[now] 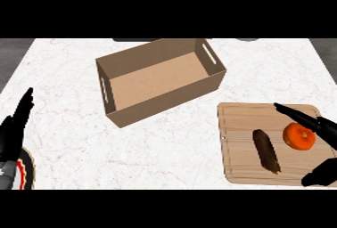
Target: Pick the sweet potato from the cutting board and place it in the cardboard box
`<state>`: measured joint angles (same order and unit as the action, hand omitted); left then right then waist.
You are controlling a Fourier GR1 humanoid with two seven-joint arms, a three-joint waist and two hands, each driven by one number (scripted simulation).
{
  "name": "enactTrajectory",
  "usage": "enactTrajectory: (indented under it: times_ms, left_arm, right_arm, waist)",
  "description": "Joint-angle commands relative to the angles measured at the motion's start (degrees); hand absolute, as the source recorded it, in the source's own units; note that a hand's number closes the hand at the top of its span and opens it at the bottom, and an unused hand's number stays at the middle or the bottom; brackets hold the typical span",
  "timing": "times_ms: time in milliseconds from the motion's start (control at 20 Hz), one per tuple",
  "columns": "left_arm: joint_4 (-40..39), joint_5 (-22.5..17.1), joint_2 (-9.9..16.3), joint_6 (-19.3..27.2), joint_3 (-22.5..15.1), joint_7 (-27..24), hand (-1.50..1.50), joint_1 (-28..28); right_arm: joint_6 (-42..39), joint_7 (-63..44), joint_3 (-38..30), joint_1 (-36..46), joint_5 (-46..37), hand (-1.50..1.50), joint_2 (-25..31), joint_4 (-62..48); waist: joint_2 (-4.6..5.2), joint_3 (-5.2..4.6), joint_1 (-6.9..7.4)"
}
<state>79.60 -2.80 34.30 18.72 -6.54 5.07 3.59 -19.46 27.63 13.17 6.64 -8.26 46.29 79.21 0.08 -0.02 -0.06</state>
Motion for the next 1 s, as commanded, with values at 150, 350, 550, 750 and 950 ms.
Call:
enactTrajectory:
  times_ms: [150,350,550,750,950]
  left_arm:
    - [-1.64,0.76,-1.65,-0.45,0.53,-3.85,0.0,-3.08]
    - [-5.23,0.09,-2.29,-2.05,0.92,-0.27,0.0,4.81]
    - [-4.61,1.3,-2.85,-1.33,1.08,-2.82,0.0,0.89]
    - [-6.63,1.86,-3.57,-1.9,1.07,-2.92,0.0,3.55]
    - [-2.53,2.03,-2.35,-2.11,2.7,-0.65,0.0,1.66]
  right_arm:
    - [3.92,9.7,0.8,4.43,-14.01,-1.5,6.14,-5.55]
    - [-2.46,0.69,6.42,11.5,-21.51,-1.5,10.04,-0.77]
    - [-7.31,-5.12,11.35,11.8,-26.98,-1.5,9.3,3.98]
    - [-13.22,-10.2,17.15,17.27,-33.98,-1.5,6.61,0.91]
    - [-21.05,-19.31,18.73,19.51,-35.25,-1.5,-1.37,2.8]
  waist:
    - [0.0,0.03,1.15]
    - [0.24,-0.11,0.85]
    - [-0.08,-0.09,0.57]
    - [0.3,-0.08,1.33]
    - [-0.1,-0.02,1.03]
